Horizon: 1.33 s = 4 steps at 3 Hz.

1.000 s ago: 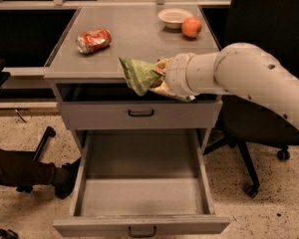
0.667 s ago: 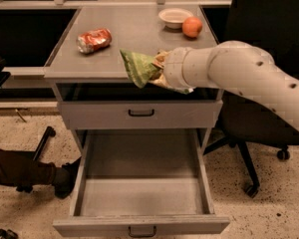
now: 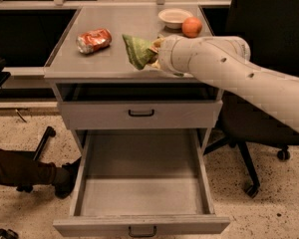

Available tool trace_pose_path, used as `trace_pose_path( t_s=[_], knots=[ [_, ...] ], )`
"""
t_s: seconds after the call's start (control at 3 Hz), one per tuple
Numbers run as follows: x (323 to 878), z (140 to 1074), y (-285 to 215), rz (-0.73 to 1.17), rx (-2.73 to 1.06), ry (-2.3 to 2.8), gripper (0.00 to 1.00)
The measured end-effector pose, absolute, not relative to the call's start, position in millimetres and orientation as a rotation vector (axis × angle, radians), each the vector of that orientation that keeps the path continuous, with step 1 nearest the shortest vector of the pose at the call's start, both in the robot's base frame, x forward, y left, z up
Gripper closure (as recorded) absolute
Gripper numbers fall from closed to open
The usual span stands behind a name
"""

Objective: Pick green jalapeno chip bag from middle drawer and place on counter

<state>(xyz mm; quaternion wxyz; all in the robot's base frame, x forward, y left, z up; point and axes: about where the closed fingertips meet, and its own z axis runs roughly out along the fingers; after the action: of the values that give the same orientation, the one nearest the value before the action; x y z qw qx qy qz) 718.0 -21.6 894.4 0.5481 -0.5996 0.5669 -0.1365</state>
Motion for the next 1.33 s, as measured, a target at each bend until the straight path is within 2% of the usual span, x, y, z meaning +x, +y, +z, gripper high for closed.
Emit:
trace_pose_path(
  t_s=[0.33, 1.0, 1.33],
  knots=[
    [744, 884, -23, -0.372, -1.421, 1.349, 1.0],
    [773, 858, 8, -0.431, -1.533, 1.319, 1.0],
    [773, 857, 9, -0.429, -1.535, 1.318, 0.81]
  ],
)
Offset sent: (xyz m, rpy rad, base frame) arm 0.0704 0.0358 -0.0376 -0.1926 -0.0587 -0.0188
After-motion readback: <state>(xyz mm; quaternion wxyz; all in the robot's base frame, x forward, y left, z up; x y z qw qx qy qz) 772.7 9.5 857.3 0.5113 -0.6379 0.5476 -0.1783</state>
